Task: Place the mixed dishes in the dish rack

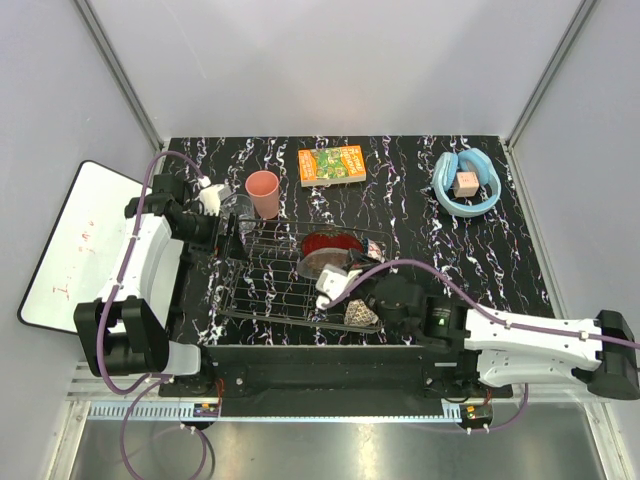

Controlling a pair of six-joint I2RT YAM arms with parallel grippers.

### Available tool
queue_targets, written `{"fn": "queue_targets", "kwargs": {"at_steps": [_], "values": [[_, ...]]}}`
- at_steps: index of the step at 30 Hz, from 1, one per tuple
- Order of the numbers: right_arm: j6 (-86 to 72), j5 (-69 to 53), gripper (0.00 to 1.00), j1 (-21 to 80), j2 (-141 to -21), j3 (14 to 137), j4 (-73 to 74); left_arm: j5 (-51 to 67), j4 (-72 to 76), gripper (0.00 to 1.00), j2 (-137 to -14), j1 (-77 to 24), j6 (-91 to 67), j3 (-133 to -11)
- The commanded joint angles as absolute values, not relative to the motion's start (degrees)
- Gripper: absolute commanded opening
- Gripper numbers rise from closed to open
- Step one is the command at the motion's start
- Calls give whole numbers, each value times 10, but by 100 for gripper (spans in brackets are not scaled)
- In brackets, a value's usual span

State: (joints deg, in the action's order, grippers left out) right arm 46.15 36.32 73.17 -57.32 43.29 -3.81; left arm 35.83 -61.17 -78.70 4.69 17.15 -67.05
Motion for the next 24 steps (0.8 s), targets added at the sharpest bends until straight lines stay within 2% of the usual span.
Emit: {"fn": "queue_targets", "kwargs": {"at_steps": [1, 7, 24], "values": [[591, 431, 0, 758, -589, 424, -90, 357, -606, 99, -780, 48, 180, -677], [628, 432, 0, 768, -612, 422, -100, 360, -606, 99, -778, 48, 181, -673], [549, 418, 0, 769, -669, 387, -163, 360, -601, 99, -773, 51, 180, -667]]}}
